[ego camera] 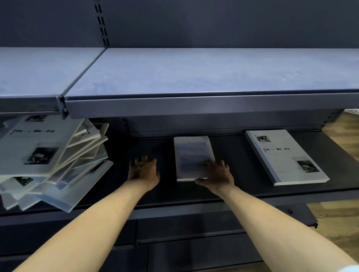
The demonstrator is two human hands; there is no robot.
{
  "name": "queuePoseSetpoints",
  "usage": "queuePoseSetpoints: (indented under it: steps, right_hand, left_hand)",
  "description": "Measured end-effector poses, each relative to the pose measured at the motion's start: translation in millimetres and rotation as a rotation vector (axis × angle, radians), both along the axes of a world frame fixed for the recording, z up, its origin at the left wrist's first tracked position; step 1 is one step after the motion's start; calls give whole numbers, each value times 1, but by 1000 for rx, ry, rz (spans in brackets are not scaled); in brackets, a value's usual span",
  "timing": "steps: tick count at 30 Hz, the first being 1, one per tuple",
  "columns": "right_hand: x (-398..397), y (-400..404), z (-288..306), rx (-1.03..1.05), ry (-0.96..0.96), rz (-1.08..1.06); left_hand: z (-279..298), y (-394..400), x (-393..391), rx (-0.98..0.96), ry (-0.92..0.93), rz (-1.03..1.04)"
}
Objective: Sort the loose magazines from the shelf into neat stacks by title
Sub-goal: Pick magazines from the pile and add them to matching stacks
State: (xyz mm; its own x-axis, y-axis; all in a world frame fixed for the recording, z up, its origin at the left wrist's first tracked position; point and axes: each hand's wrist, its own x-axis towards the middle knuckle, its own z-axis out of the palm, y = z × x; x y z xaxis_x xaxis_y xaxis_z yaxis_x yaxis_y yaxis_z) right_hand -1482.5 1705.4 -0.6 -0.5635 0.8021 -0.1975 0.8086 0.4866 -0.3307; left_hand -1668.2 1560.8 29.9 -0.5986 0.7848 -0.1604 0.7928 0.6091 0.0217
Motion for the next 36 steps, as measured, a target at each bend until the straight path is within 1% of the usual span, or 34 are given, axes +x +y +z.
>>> queuePoseSetpoints:
  steps: [9, 13, 20, 24, 29, 32, 36]
  right_hand:
    - [-5, -5, 5, -34, -34, -52]
    - [-11, -11, 12, -36, -79, -64]
    - [-44, -36, 35, 25, 93, -9]
    - [-70, -47, 50, 14, 91, 52]
    - [-109, -67, 70, 119, 165, 147]
    - [-133, -86, 82, 156, 204, 194]
    - [-166, -118, 91, 118, 245, 243]
  left_hand:
    - [7, 0, -9, 23, 17, -17]
    - [16, -6, -15, 47, 50, -11]
    - [42, -21, -28, 72, 155, -12]
    - [59, -32, -40, 114, 226, -2]
    - [79, -56, -63, 149, 237, 70]
    - [88, -73, -81, 125, 246, 105]
    - [89, -103, -103, 72, 259, 155]
